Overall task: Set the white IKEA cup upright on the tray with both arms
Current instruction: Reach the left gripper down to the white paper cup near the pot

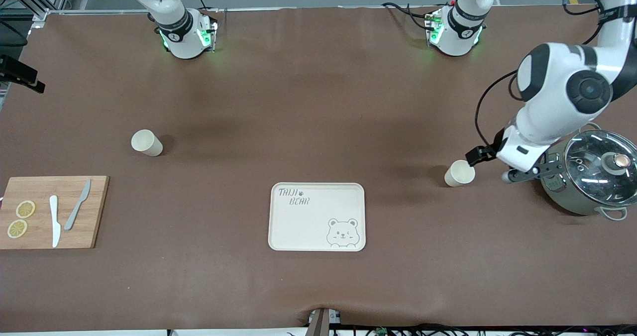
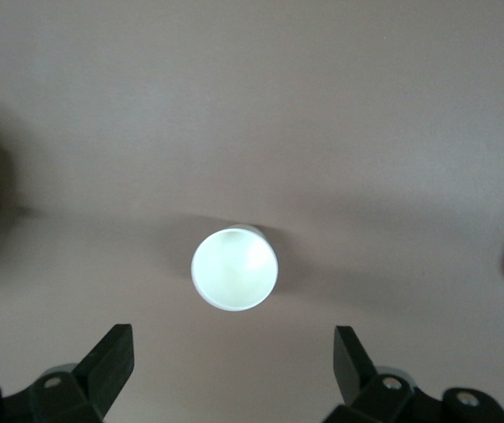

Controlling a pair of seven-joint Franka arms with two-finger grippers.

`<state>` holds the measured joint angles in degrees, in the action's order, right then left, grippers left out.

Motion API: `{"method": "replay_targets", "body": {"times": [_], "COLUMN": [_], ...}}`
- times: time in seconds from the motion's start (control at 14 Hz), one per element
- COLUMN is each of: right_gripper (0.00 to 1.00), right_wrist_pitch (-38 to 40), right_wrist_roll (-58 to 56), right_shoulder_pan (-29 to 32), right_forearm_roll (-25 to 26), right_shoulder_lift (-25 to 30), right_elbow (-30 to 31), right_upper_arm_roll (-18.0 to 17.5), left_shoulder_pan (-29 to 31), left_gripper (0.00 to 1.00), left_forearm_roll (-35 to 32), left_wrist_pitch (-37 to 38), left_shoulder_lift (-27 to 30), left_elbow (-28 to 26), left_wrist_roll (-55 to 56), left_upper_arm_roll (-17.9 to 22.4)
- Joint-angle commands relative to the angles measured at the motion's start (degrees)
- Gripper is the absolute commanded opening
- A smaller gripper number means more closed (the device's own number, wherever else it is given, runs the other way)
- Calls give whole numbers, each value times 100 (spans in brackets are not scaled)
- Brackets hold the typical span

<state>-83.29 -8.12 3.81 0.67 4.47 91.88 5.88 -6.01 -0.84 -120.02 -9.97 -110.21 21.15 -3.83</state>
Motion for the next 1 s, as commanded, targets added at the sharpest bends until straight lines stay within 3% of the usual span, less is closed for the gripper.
{"method": "replay_targets", "body": {"times": [0.0,0.43,0.93], "right_gripper": [100,100,100], "right_wrist_pitch": [58,67,102], "right_wrist_roll": [38,38,38], "right_shoulder_pan": [94,94,103], "right_forearm_roll": [21,12,12], "right_shoulder_lift": [46,54,54], "right_elbow": [14,23,32], "right_upper_arm_roll": [-60,-69,-60], "left_shoulder_pan": [39,373,452], "left_gripper": [100,100,100], "left_forearm_roll": [-145,-268,-277], "left_wrist_pitch": [-423,-1830,-2016], "left_shoulder_lift": [-154,-505,-900], "left_elbow": [-175,-1054,-1231], "left_wrist_roll": [108,-94,-147], "left_upper_arm_roll": [-13,-13,-21]}}
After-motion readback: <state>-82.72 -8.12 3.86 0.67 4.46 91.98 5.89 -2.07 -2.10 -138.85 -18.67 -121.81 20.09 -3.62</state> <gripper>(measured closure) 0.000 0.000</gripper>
